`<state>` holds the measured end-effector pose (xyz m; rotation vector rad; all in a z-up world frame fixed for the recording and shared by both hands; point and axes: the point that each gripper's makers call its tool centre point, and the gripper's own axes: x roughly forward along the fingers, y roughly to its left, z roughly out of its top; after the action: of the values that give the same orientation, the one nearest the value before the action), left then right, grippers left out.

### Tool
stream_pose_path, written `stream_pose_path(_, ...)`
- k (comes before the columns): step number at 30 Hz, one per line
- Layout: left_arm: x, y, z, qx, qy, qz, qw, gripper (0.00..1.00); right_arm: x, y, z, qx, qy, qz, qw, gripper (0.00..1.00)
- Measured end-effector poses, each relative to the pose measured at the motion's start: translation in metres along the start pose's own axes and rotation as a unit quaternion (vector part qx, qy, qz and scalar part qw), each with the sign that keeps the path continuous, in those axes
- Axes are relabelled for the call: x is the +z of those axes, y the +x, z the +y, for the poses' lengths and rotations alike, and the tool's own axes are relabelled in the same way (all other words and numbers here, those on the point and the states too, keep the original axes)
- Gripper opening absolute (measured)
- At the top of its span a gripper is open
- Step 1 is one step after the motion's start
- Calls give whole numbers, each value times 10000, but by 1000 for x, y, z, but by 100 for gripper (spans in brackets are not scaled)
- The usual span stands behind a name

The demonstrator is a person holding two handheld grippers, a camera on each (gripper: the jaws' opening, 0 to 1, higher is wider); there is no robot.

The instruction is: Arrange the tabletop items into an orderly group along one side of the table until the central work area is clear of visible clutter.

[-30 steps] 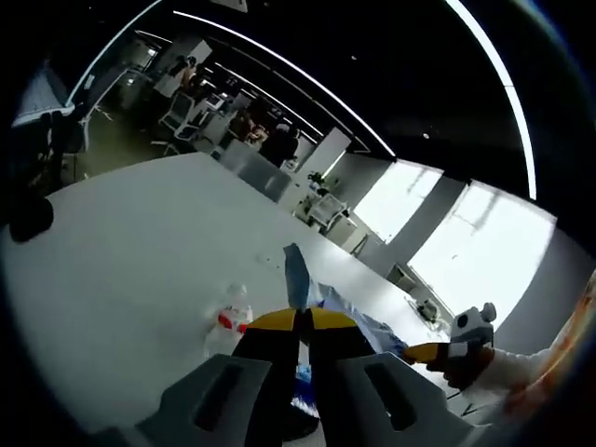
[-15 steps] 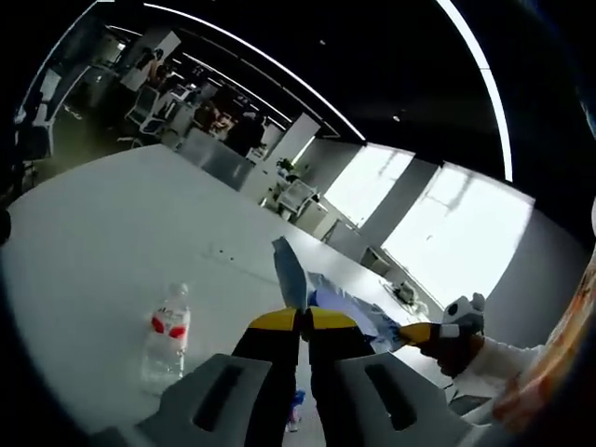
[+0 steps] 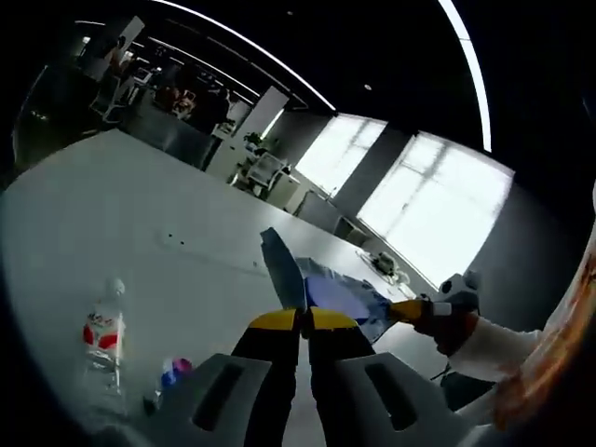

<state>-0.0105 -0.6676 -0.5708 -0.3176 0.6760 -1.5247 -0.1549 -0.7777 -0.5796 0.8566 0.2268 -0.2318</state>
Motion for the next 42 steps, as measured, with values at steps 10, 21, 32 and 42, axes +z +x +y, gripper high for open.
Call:
stream_pose_path(10,-12,41,-3,-92,90,448,9989,0,26,0,-29,-401,-517,169,9977,0)
stream_pose_path(21,-33,79,17,118,407,1159,9924,0,24,17,-72,-814,-786,528,9922,0)
stream_pose_path(32,-59,112,47,380,268,1689,9845,0,14,44,-128,-1227,-749,1068,9838,0)
stream_pose_path(42,-91,137,66,560,536,2329,9694,0,-2,51,-168,-1572,-670,1433,9748,0)
